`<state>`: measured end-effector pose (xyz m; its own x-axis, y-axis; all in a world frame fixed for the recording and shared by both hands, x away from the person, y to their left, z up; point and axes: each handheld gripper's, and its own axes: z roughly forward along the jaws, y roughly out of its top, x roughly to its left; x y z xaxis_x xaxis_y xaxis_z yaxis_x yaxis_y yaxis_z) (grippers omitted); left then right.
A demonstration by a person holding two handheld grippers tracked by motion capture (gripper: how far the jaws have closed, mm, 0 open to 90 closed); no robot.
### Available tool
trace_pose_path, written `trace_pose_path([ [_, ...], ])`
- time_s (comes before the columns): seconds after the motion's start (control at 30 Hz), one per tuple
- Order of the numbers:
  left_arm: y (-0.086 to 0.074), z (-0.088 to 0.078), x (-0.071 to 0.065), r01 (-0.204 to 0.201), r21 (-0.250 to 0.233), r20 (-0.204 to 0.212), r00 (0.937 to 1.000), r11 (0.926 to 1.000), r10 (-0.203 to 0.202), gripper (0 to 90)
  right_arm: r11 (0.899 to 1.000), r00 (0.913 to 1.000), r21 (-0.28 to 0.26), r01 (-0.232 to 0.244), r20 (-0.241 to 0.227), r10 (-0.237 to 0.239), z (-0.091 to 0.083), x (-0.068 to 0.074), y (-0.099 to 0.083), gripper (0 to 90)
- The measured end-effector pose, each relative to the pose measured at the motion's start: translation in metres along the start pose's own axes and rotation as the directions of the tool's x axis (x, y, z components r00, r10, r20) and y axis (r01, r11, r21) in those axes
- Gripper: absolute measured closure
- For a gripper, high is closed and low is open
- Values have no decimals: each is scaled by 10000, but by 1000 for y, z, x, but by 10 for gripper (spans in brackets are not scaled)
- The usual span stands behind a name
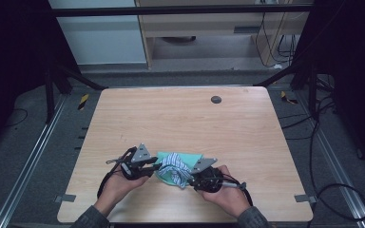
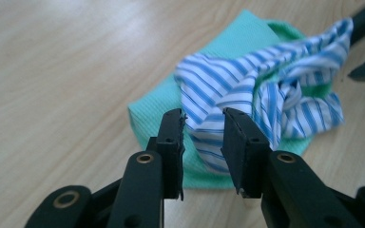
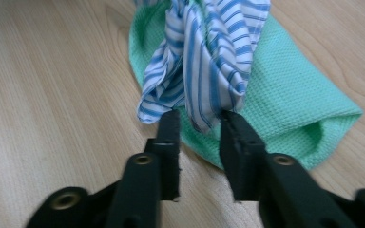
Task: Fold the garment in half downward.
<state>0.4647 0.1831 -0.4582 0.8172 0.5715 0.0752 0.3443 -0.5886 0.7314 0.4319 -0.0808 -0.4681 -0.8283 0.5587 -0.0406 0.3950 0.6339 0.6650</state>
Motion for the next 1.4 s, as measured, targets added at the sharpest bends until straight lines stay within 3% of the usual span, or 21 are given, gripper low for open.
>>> trace_pose_path([
  [0.1, -7, 2, -2, -32, 182, 107, 9999, 9998, 30, 685, 9999, 10000, -126, -71, 57, 72, -2, 0, 6, 508],
  [0.3, -8, 1, -4, -73, 145, 184, 9998, 9999, 70, 684, 9990, 10000, -437, -17, 86, 21, -3, -1, 20, 465],
  [0.37, -7, 0, -5, -97, 121, 201, 9998, 9999, 95, 684, 9986, 9997, -515, 156, 172, -147, 0, -1, 26, 567],
  [0.43, -6, 0, -6, -100, 109, 213, 9997, 9999, 98, 684, 9986, 9997, -489, 183, 171, -175, 2, -2, 27, 588],
  [0.5, -7, -1, -7, -112, 53, 217, 9997, 9999, 111, 684, 9993, 9993, -212, 294, 256, -288, 7, -2, 26, 704],
  [0.63, -9, -3, -9, -102, -13, 252, 9996, 9999, 102, 686, 9991, 9992, -147, 399, 44, -398, 9, 3, 22, 767],
  [1.0, -30, 12, -19, -253, 727, 585, 9981, 9970, 210, 687, 9975, 9969, 173, 682, -405, -675, 19, 16, 12, 744],
  [1.3, -33, 7, -15, -162, 670, 409, 9991, 9976, 135, 688, 9968, 9959, 276, 754, -514, -739, 24, 20, 8, 735],
  [1.4, -32, 2, -12, -87, 567, 248, 9997, 9984, 73, 684, 9964, 9958, 339, 783, -512, -765, 26, 22, 7, 693],
])
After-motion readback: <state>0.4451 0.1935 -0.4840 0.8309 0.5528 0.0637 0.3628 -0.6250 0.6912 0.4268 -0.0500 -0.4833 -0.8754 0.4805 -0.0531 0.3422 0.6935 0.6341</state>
